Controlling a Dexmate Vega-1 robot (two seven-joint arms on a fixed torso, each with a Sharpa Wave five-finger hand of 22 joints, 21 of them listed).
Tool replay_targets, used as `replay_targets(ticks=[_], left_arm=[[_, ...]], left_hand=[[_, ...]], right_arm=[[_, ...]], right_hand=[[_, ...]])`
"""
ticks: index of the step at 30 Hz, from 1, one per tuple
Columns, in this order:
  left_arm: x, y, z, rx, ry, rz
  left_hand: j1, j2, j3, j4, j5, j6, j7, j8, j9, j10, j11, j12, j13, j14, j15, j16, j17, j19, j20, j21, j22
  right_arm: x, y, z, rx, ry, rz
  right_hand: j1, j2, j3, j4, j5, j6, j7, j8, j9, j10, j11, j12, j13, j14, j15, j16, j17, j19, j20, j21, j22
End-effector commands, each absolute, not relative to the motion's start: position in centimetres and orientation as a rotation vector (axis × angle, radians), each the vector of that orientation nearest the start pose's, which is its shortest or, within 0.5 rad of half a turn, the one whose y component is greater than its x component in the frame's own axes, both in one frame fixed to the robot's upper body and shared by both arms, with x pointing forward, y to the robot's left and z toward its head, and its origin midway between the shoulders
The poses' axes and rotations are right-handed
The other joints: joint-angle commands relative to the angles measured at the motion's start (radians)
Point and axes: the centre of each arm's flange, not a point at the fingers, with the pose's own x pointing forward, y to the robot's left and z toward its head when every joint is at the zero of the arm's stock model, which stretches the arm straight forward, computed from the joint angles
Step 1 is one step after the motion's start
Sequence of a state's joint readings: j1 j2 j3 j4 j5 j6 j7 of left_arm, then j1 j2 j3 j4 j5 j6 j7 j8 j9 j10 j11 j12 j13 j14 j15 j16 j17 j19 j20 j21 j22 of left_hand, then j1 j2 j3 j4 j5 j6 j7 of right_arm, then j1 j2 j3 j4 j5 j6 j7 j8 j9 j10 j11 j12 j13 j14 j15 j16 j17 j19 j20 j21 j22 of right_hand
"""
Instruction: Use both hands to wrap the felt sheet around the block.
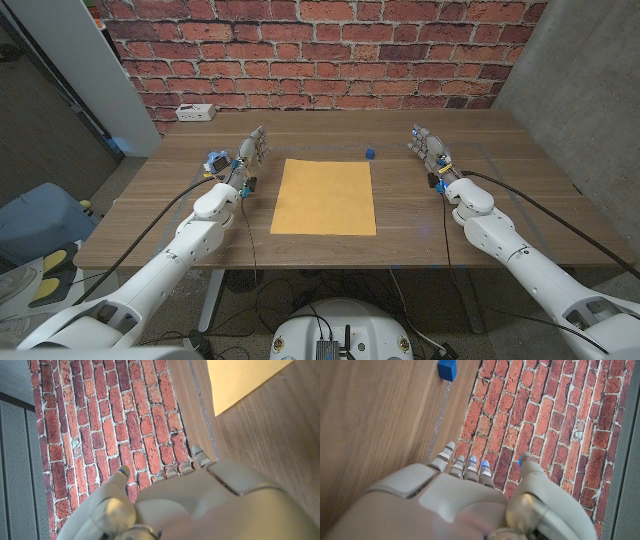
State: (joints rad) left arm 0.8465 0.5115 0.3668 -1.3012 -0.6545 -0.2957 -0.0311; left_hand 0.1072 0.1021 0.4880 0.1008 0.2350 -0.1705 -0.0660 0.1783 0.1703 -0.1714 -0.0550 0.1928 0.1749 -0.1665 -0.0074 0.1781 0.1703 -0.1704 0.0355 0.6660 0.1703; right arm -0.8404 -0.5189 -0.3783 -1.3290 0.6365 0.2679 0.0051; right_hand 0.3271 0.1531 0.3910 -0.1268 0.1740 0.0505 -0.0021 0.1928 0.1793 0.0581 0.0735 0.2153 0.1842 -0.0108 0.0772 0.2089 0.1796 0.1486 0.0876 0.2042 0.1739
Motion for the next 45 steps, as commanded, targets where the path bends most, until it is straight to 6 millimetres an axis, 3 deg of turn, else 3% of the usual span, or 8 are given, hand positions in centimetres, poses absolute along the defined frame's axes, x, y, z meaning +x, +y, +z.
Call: replay_targets(ticks=[1, 14, 32, 37, 39, 41, 45], left_arm=[[65.1, 29.7, -3.6, -0.059, -0.589, -0.204], [65.3, 29.8, -3.8, -0.063, -0.584, -0.208], [64.7, 30.3, -4.0, -0.066, -0.582, -0.196], [64.5, 30.4, -4.2, -0.070, -0.581, -0.192], [64.5, 30.4, -4.3, -0.071, -0.581, -0.192], [64.4, 30.4, -4.3, -0.071, -0.584, -0.192], [64.3, 30.4, -4.3, -0.071, -0.586, -0.190]], left_hand=[[0.011, -0.002, 0.006, -0.002, 0.006, -0.092, -0.006, 0.010, 0.001, -0.141, 0.009, 0.005, 0.005, -0.107, 0.003, 0.007, 0.002, -0.123, 0.007, 0.003, 0.004], [0.011, -0.003, 0.004, -0.005, 0.007, -0.071, -0.008, 0.013, 0.002, -0.133, 0.021, 0.008, 0.005, -0.101, 0.010, 0.008, 0.002, -0.116, 0.015, -0.003, 0.004], [0.011, -0.005, 0.001, -0.008, 0.008, -0.058, -0.003, 0.012, 0.003, -0.125, 0.038, 0.009, 0.006, -0.096, 0.015, 0.009, 0.003, -0.109, 0.019, -0.012, 0.004], [0.010, -0.006, 0.000, -0.009, 0.008, -0.053, -0.004, 0.013, 0.003, -0.122, 0.038, 0.010, 0.006, -0.095, 0.018, 0.008, 0.003, -0.107, 0.020, -0.014, 0.005], [0.010, -0.006, 0.000, -0.009, 0.008, -0.054, -0.001, 0.012, 0.003, -0.123, 0.039, 0.010, 0.006, -0.095, 0.017, 0.008, 0.003, -0.106, 0.020, -0.015, 0.005], [0.010, -0.006, -0.001, -0.009, 0.008, -0.054, 0.001, 0.011, 0.003, -0.123, 0.044, 0.009, 0.006, -0.095, 0.017, 0.008, 0.003, -0.106, 0.020, -0.017, 0.005], [0.009, -0.007, -0.002, -0.009, 0.008, -0.053, 0.000, 0.010, 0.003, -0.122, 0.039, 0.010, 0.007, -0.094, 0.017, 0.008, 0.003, -0.105, 0.020, -0.019, 0.005]], right_arm=[[65.0, -27.6, -1.8, -0.056, -0.550, 0.166], [65.2, -25.8, -0.1, -0.289, -0.474, 0.114], [65.9, -23.0, 2.2, -0.602, -0.394, 0.058], [65.8, -22.2, 2.8, -0.698, -0.400, 0.027], [65.8, -21.9, 2.9, -0.728, -0.404, 0.009], [65.7, -21.6, 3.0, -0.761, -0.402, -0.004], [65.7, -21.0, 3.2, -0.805, -0.400, -0.024]], right_hand=[[0.018, 0.009, 0.012, 0.001, 0.006, 0.018, -0.003, 0.007, 0.002, 0.018, -0.002, 0.006, 0.004, 0.022, 0.011, 0.013, 0.006, 0.014, 0.005, 0.007, 0.003], [0.033, 0.031, 0.028, 0.011, 0.010, 0.065, -0.021, 0.017, 0.003, 0.051, -0.006, 0.010, 0.006, 0.055, -0.001, 0.024, 0.014, 0.040, -0.003, 0.014, 0.004], [0.055, 0.035, 0.045, 0.012, 0.015, 0.097, -0.022, 0.020, 0.003, 0.072, -0.014, 0.009, 0.006, 0.062, -0.019, 0.023, 0.015, 0.050, -0.020, 0.014, 0.004], [0.079, 0.036, 0.061, 0.005, 0.018, 0.107, -0.025, 0.019, 0.004, 0.081, -0.022, 0.008, 0.006, 0.072, -0.036, 0.023, 0.013, 0.060, -0.039, 0.015, 0.004], [0.105, 0.033, 0.075, -0.005, 0.020, 0.114, -0.020, 0.016, 0.004, 0.093, -0.024, 0.007, 0.006, 0.086, -0.046, 0.023, 0.011, 0.076, -0.068, 0.019, 0.004], [0.117, 0.032, 0.081, -0.009, 0.020, 0.121, -0.012, 0.017, 0.004, 0.099, -0.028, 0.007, 0.006, 0.095, -0.056, 0.024, 0.011, 0.085, -0.079, 0.020, 0.003], [0.150, 0.031, 0.096, -0.021, 0.021, 0.141, -0.013, 0.019, 0.005, 0.114, -0.036, 0.006, 0.006, 0.109, -0.071, 0.024, 0.009, 0.100, -0.088, 0.022, 0.003]])
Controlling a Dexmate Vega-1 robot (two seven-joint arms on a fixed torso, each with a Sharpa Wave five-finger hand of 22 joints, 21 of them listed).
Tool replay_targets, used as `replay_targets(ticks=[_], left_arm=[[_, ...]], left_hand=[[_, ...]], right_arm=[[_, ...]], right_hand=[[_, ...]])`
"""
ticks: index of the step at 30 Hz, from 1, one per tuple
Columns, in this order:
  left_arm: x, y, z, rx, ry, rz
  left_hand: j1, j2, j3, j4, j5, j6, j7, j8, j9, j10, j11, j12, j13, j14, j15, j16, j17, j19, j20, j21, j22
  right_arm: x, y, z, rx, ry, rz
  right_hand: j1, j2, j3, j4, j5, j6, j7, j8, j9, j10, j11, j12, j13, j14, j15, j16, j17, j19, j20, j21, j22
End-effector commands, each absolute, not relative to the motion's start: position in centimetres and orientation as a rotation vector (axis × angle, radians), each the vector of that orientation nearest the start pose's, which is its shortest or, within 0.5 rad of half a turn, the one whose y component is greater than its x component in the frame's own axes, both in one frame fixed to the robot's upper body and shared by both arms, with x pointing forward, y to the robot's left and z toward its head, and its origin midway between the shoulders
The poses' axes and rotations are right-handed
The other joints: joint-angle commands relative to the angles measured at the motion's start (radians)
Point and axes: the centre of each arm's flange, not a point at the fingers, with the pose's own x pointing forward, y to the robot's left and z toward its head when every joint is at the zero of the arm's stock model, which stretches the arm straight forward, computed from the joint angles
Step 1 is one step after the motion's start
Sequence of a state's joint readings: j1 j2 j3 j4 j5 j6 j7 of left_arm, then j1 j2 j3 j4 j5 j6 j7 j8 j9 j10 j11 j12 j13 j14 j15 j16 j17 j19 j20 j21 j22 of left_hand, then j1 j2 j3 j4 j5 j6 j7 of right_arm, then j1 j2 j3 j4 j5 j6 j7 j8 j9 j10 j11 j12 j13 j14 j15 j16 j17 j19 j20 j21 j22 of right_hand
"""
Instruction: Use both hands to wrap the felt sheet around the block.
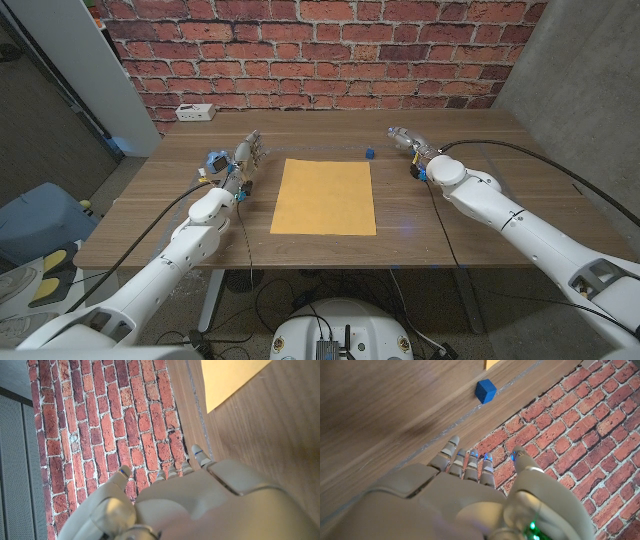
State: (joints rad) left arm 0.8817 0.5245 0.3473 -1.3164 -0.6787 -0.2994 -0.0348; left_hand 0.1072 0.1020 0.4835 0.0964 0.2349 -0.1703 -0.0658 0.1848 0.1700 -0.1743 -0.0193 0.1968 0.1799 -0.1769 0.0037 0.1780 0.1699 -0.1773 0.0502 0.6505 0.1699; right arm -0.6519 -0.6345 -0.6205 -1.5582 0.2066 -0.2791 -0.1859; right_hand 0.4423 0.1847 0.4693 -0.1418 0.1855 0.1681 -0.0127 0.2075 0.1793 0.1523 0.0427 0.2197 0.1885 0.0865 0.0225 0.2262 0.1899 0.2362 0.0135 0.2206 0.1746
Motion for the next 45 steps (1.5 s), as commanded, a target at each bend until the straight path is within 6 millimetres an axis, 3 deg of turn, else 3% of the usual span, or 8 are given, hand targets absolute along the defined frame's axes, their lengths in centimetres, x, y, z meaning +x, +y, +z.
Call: replay_targets(ticks=[1, 5, 9, 14, 22, 27, 33, 45], left_arm=[[64.3, 30.4, -4.3, -0.072, -0.585, -0.190], [64.2, 30.4, -4.3, -0.076, -0.587, -0.193], [64.2, 30.4, -4.3, -0.075, -0.587, -0.196], [64.1, 30.4, -4.4, -0.075, -0.584, -0.196], [63.8, 30.7, -4.6, -0.082, -0.589, -0.191], [63.7, 31.0, -4.7, -0.081, -0.593, -0.186], [63.5, 31.3, -4.8, -0.086, -0.594, -0.180], [63.4, 31.7, -5.1, -0.092, -0.592, -0.173]], left_hand=[[0.009, -0.007, 0.002, -0.005, 0.009, -0.053, 0.001, 0.003, 0.003, -0.119, 0.001, 0.005, 0.002, -0.084, 0.006, 0.008, 0.003, -0.098, 0.006, -0.004, 0.005], [0.009, -0.007, 0.001, -0.005, 0.009, -0.050, 0.000, 0.003, 0.004, -0.120, 0.005, 0.005, 0.002, -0.084, 0.007, 0.008, 0.004, -0.097, 0.008, -0.006, 0.005], [0.008, -0.007, 0.001, -0.005, 0.009, -0.050, 0.002, 0.003, 0.004, -0.118, 0.004, 0.005, 0.002, -0.084, 0.008, 0.008, 0.004, -0.096, 0.009, -0.008, 0.005], [0.007, -0.006, -0.001, -0.006, 0.009, -0.049, 0.001, 0.002, 0.004, -0.116, 0.015, 0.006, 0.002, -0.082, 0.007, 0.008, 0.004, -0.096, 0.019, -0.012, 0.006], [0.006, -0.007, -0.003, -0.006, 0.010, -0.047, -0.001, 0.001, 0.004, -0.116, 0.015, 0.005, 0.002, -0.083, 0.010, 0.007, 0.004, -0.094, 0.027, -0.018, 0.006], [0.005, -0.008, -0.004, -0.006, 0.010, -0.046, -0.001, 0.000, 0.004, -0.115, 0.015, 0.005, 0.002, -0.081, 0.011, 0.008, 0.004, -0.093, 0.027, -0.020, 0.006], [0.004, -0.009, -0.006, -0.006, 0.010, -0.045, -0.001, 0.000, 0.004, -0.114, 0.014, 0.005, 0.002, -0.081, 0.012, 0.007, 0.004, -0.091, 0.028, -0.023, 0.006], [0.002, -0.010, -0.009, -0.007, 0.011, -0.045, -0.001, -0.001, 0.004, -0.113, 0.014, 0.005, 0.002, -0.080, 0.012, 0.007, 0.004, -0.089, 0.029, -0.030, 0.006]], right_arm=[[65.7, -20.8, 3.1, -0.804, -0.397, -0.027], [65.5, -20.1, 3.1, -0.858, -0.396, -0.063], [65.4, -19.2, 3.1, -0.929, -0.403, -0.097], [65.4, -18.0, 3.1, -1.020, -0.430, -0.121], [65.7, -16.4, 2.6, -1.100, -0.495, -0.184], [66.2, -15.7, 2.5, -1.147, -0.504, -0.195], [67.1, -15.3, 2.6, -1.196, -0.487, -0.191], [68.2, -14.2, 2.7, -1.283, -0.414, -0.148]], right_hand=[[0.043, -0.001, 0.022, -0.010, 0.009, 0.027, -0.004, 0.005, 0.004, 0.021, -0.006, 0.001, 0.002, 0.014, -0.017, 0.006, -0.002, 0.018, -0.017, 0.007, 0.002], [0.125, -0.008, 0.051, -0.034, 0.007, 0.041, -0.016, 0.001, 0.005, 0.030, -0.020, -0.006, 0.001, 0.041, -0.035, 0.004, -0.004, 0.061, -0.011, 0.017, 0.003], [0.197, -0.029, 0.058, -0.044, -0.003, 0.071, -0.022, 0.005, 0.006, 0.061, -0.028, -0.004, 0.001, 0.074, -0.053, 0.006, -0.005, 0.109, -0.004, 0.029, 0.006], [0.294, -0.058, 0.060, -0.051, -0.001, 0.121, -0.030, 0.014, 0.007, 0.091, -0.031, -0.004, 0.002, 0.106, -0.075, 0.006, -0.004, 0.141, -0.040, 0.034, 0.007], [0.462, -0.121, 0.023, -0.037, 0.011, 0.249, -0.048, 0.030, 0.007, 0.203, -0.053, 0.013, 0.005, 0.216, -0.119, 0.032, 0.006, 0.223, -0.046, 0.054, 0.011], [0.496, -0.118, -0.013, -0.024, 0.011, 0.325, -0.068, 0.040, 0.008, 0.275, -0.074, 0.025, 0.008, 0.297, -0.157, 0.076, 0.029, 0.264, -0.039, 0.070, 0.016], [0.531, -0.106, -0.015, -0.031, 0.014, 0.343, -0.073, 0.039, 0.008, 0.287, -0.080, 0.023, 0.009, 0.307, -0.165, 0.086, 0.038, 0.277, -0.054, 0.076, 0.018], [0.544, -0.105, -0.031, -0.025, 0.010, 0.341, -0.076, 0.029, 0.008, 0.288, -0.085, 0.017, 0.011, 0.297, -0.159, 0.090, 0.048, 0.260, -0.045, 0.070, 0.018]])
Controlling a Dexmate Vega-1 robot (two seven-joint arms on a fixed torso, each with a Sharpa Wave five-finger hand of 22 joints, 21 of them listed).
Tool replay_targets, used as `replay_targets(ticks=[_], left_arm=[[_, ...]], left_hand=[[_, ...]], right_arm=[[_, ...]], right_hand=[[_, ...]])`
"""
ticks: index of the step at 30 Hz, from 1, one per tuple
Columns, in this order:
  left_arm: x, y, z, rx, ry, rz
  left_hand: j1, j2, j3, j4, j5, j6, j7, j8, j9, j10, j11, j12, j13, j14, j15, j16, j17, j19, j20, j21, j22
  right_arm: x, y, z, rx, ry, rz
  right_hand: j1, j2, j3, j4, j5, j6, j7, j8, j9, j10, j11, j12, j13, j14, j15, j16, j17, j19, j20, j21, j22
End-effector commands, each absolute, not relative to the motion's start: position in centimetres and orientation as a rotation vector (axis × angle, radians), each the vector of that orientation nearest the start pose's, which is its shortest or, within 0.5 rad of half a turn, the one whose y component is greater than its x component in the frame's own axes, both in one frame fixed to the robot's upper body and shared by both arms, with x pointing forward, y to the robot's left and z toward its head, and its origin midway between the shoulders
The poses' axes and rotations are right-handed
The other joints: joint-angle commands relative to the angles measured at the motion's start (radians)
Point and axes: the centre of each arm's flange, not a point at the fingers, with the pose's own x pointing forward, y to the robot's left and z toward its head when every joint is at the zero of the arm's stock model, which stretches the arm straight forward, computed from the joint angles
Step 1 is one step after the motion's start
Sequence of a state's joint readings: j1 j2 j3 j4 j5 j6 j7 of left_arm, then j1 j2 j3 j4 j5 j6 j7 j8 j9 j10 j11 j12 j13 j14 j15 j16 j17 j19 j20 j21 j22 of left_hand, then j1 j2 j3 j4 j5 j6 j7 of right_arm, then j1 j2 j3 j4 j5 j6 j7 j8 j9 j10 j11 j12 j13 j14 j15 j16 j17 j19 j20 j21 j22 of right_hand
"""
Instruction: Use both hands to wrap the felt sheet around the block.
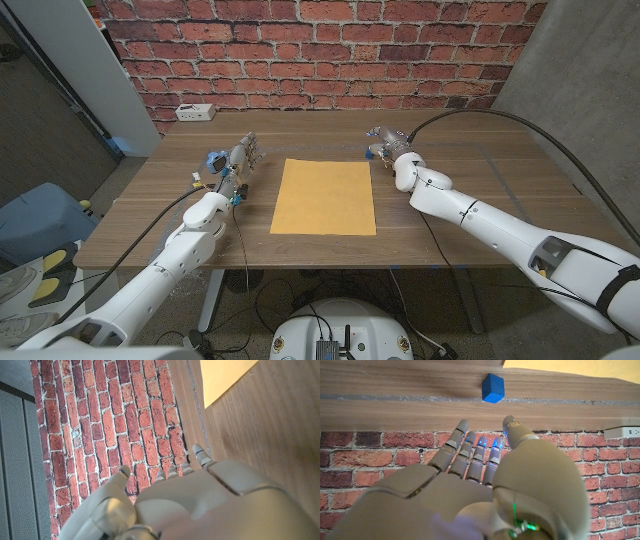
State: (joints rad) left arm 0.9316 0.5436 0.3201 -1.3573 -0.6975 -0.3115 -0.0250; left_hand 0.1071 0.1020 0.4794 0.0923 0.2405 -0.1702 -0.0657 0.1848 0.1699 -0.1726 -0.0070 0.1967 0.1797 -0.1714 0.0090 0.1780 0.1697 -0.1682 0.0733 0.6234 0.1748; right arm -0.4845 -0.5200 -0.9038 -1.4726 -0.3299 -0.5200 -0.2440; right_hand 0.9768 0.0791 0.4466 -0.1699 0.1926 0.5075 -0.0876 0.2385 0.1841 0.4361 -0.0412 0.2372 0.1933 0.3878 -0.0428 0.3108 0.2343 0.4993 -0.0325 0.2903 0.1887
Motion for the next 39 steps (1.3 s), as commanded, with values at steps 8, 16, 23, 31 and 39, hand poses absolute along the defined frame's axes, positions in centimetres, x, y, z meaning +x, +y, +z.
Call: replay_targets(ticks=[8, 16, 23, 31, 39], left_arm=[[63.3, 31.8, -5.3, -0.096, -0.592, -0.166], [63.1, 31.8, -5.5, -0.098, -0.589, -0.164], [63.0, 31.8, -5.5, -0.095, -0.586, -0.164], [62.8, 31.7, -5.4, -0.090, -0.585, -0.164], [62.6, 31.7, -5.3, -0.083, -0.582, -0.167]], left_hand=[[0.001, -0.010, -0.006, -0.003, 0.006, -0.045, -0.003, -0.002, 0.004, -0.114, 0.002, 0.004, 0.003, -0.086, 0.006, 0.007, 0.004, -0.097, 0.007, -0.007, 0.002], [0.001, -0.010, -0.008, -0.003, 0.006, -0.042, -0.002, -0.002, 0.004, -0.116, 0.003, 0.003, 0.003, -0.087, 0.005, 0.006, 0.004, -0.095, 0.007, -0.012, 0.002], [0.000, -0.010, -0.009, -0.004, 0.007, -0.043, -0.003, -0.002, 0.004, -0.117, 0.003, 0.003, 0.003, -0.087, 0.005, 0.006, 0.004, -0.096, 0.009, -0.016, 0.002], [-0.001, -0.011, -0.011, -0.004, 0.007, -0.041, -0.010, -0.002, 0.004, -0.117, 0.000, 0.002, 0.003, -0.089, 0.005, 0.006, 0.004, -0.095, 0.011, -0.022, 0.002], [-0.002, -0.011, -0.012, -0.004, 0.008, -0.041, -0.013, -0.002, 0.004, -0.119, 0.000, 0.002, 0.003, -0.089, 0.004, 0.005, 0.004, -0.094, 0.011, -0.025, 0.002]], right_arm=[[68.7, -14.0, 2.5, -1.313, -0.382, -0.146], [69.3, -14.1, 1.9, -1.330, -0.367, -0.148], [69.7, -14.1, 1.4, -1.344, -0.357, -0.145], [70.2, -14.3, 0.9, -1.356, -0.343, -0.149], [70.4, -14.6, 0.6, -1.329, -0.405, -0.146]], right_hand=[[0.007, 0.000, -0.020, 0.010, 0.000, 0.005, -0.002, -0.005, 0.004, 0.007, -0.003, -0.003, 0.006, -0.008, -0.095, 0.007, 0.007, -0.010, 0.013, -0.002, 0.004], [0.003, -0.007, -0.037, 0.014, 0.000, 0.012, -0.004, -0.008, 0.004, 0.015, -0.008, -0.003, 0.007, 0.004, -0.099, 0.016, 0.012, -0.006, 0.019, 0.000, 0.004], [0.045, 0.008, -0.041, 0.003, 0.006, 0.051, -0.013, -0.004, 0.004, 0.054, -0.012, 0.005, 0.009, 0.042, -0.121, 0.042, 0.025, 0.006, 0.012, 0.005, 0.004], [0.094, 0.030, -0.079, 0.004, 0.006, 0.107, -0.019, -0.007, 0.004, 0.109, -0.016, 0.010, 0.016, 0.151, -0.175, 0.154, 0.112, 0.066, -0.002, 0.039, 0.010], [0.369, 0.078, -0.100, -0.009, -0.011, 0.385, -0.014, 0.027, 0.027, 0.334, -0.030, 0.127, 0.100, 0.369, -0.197, 0.403, 0.391, 0.145, -0.098, 0.170, 0.051]])
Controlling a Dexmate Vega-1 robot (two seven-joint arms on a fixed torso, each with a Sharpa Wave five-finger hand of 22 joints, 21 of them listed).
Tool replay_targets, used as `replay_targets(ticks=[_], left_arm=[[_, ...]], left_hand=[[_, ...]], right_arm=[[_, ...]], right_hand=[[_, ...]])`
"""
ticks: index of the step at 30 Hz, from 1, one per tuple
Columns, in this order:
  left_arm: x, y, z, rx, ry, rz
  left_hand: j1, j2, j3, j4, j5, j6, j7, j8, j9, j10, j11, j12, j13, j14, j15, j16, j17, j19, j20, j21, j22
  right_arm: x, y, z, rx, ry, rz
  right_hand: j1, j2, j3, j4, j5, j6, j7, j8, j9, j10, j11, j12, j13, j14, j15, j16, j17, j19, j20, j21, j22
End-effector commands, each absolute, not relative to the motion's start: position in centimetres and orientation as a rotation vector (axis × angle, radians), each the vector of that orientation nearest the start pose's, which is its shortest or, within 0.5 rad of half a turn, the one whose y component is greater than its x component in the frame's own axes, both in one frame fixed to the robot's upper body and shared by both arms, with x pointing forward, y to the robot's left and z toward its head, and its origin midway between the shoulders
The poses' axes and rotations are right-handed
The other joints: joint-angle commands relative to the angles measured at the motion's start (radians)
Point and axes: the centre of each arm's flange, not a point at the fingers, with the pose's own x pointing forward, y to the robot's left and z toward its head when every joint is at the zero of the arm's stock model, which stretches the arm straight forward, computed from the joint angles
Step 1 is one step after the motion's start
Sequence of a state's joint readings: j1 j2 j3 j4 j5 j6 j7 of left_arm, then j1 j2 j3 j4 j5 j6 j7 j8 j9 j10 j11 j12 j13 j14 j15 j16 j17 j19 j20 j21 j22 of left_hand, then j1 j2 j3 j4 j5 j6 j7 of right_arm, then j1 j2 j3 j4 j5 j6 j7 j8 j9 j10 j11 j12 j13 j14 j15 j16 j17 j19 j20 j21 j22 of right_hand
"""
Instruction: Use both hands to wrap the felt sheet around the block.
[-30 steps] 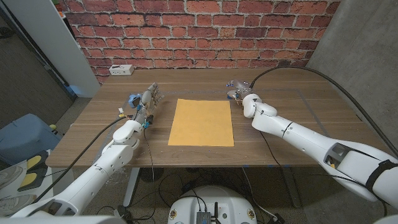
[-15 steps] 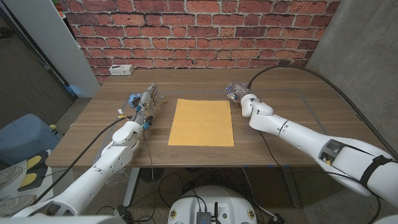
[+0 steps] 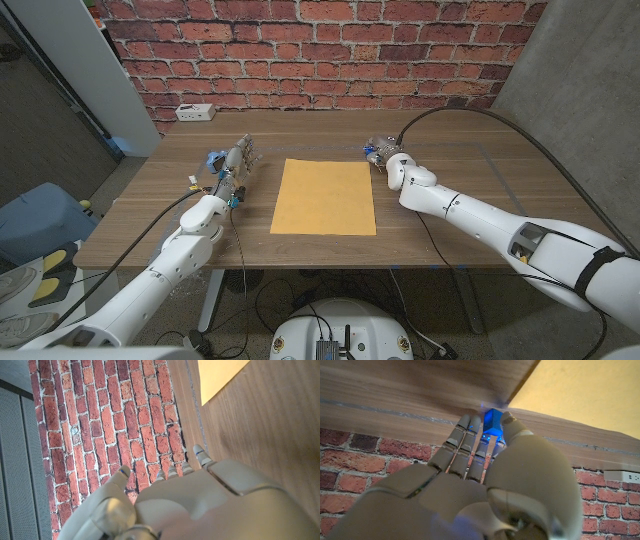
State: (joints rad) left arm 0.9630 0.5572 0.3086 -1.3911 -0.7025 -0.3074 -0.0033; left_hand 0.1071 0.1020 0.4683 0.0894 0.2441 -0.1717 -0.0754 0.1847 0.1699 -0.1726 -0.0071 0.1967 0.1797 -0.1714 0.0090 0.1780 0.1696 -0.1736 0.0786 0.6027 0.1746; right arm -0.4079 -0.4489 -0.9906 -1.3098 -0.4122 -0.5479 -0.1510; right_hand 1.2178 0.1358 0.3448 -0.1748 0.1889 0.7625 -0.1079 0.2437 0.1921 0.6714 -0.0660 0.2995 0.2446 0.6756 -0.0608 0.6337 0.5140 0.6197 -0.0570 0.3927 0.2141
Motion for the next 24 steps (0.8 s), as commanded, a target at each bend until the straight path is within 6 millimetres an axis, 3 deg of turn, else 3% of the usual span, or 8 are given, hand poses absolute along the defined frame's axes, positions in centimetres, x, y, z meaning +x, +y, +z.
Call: replay_targets(ticks=[1, 6, 24], left_arm=[[62.6, 31.7, -5.3, -0.081, -0.580, -0.169], [62.6, 31.7, -5.2, -0.079, -0.579, -0.172], [62.7, 31.5, -5.0, -0.072, -0.577, -0.185]], left_hand=[[-0.003, -0.011, -0.001, -0.001, 0.004, -0.040, -0.006, -0.002, 0.004, -0.120, 0.001, 0.001, 0.003, -0.091, 0.004, 0.005, 0.004, -0.089, 0.006, -0.005, 0.002], [-0.004, -0.011, -0.003, 0.000, 0.005, -0.042, -0.011, -0.003, 0.004, -0.125, -0.004, 0.000, 0.003, -0.097, 0.003, 0.003, 0.005, -0.091, 0.005, -0.009, 0.003], [-0.008, -0.012, -0.007, 0.001, 0.007, -0.045, -0.012, -0.004, 0.004, -0.128, -0.001, 0.000, 0.003, -0.100, 0.002, 0.004, 0.005, -0.090, 0.003, -0.020, 0.003]], right_arm=[[70.4, -14.6, 0.6, -1.327, -0.414, -0.149], [70.3, -14.7, 0.5, -1.317, -0.449, -0.172], [66.6, -13.6, 1.4, -1.281, -0.633, -0.204]], right_hand=[[0.156, 0.023, 0.002, -0.002, -0.006, 0.155, 0.011, 0.026, 0.024, 0.134, -0.001, 0.089, 0.065, 0.099, -0.178, 0.093, 0.138, 0.029, -0.089, 0.093, 0.037], [0.201, 0.033, 0.005, 0.008, -0.007, 0.216, 0.015, 0.037, 0.036, 0.187, -0.020, 0.134, 0.104, 0.135, -0.177, 0.110, 0.193, 0.018, -0.123, 0.149, 0.066], [0.222, 0.030, 0.001, 0.016, -0.010, 0.244, 0.022, 0.047, 0.052, 0.195, -0.011, 0.158, 0.138, 0.140, -0.176, 0.092, 0.231, 0.002, -0.129, 0.205, 0.087]])
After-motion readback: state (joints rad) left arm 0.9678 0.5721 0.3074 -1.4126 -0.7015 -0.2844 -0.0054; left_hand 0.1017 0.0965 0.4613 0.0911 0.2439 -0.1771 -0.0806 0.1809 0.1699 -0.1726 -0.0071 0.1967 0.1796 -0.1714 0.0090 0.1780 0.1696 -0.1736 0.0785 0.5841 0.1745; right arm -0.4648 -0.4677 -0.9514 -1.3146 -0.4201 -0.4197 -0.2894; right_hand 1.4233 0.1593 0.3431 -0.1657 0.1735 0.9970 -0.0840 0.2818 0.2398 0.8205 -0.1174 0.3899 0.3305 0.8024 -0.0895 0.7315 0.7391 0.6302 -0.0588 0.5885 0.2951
